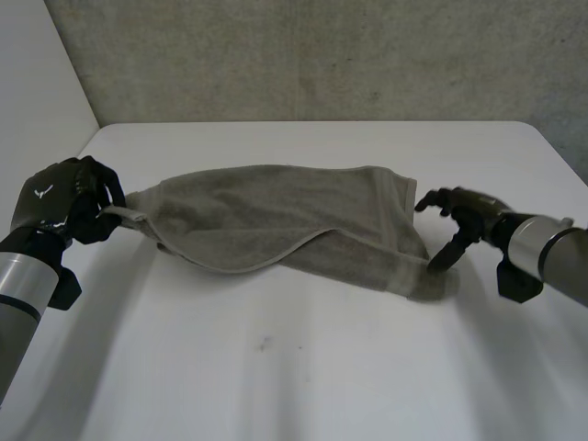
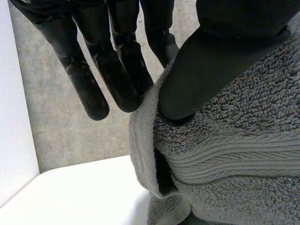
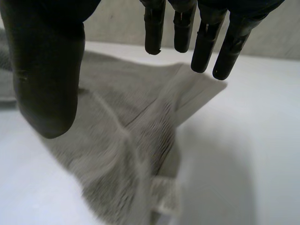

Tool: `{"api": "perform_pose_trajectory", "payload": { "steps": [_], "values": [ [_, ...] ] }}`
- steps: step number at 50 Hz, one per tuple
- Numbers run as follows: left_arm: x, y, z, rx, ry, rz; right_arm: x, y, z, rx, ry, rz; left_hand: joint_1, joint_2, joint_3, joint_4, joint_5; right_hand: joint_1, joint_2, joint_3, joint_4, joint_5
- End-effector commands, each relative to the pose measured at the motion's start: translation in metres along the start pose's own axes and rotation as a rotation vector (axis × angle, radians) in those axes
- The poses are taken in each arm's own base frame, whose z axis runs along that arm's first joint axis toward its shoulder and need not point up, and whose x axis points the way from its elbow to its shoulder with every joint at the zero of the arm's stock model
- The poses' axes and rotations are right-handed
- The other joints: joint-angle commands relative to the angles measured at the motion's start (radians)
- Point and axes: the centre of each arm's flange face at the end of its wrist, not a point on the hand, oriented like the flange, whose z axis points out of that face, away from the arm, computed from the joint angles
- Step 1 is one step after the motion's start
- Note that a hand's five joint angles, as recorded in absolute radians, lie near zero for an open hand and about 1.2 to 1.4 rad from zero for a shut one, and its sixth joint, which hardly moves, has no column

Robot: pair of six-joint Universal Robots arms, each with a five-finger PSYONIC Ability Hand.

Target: Fold the towel.

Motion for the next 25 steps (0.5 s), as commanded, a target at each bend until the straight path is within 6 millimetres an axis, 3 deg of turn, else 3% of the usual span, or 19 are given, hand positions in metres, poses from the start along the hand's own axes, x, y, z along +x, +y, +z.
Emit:
{"api": "perform_pose_trajectory", "payload": {
  "steps": [1,9,16,20,25],
  "values": [
    [-0.005,-0.001,0.001,0.002,-0.018,-0.001,-0.015,0.026,0.009,-0.069,-0.031,-0.019,0.197,0.178,0.178,0.177,0.197,0.076,0.096,0.082,0.085,0.064],
    [-0.01,-0.009,0.004,0.032,-0.032,-0.002,0.0,0.039,0.025,-0.056,0.118,-0.136,0.197,0.178,0.178,0.177,0.197,0.243,0.264,0.25,0.252,0.231],
    [-0.014,-0.009,0.004,0.033,-0.043,-0.001,0.006,0.047,0.03,-0.078,0.161,-0.206,0.197,0.178,0.178,0.177,0.197,0.602,0.622,0.608,0.611,0.589],
    [-0.017,-0.008,0.004,0.029,-0.055,-0.004,0.008,0.042,0.03,-0.038,0.171,-0.208,0.197,0.178,0.178,0.177,0.197,1.057,1.077,1.063,1.066,1.045],
    [-0.02,-0.01,0.005,0.036,-0.063,-0.002,0.004,0.024,0.016,0.017,0.171,-0.215,0.197,0.178,0.178,0.177,0.197,1.059,1.079,1.065,1.068,1.046]
  ]
}}
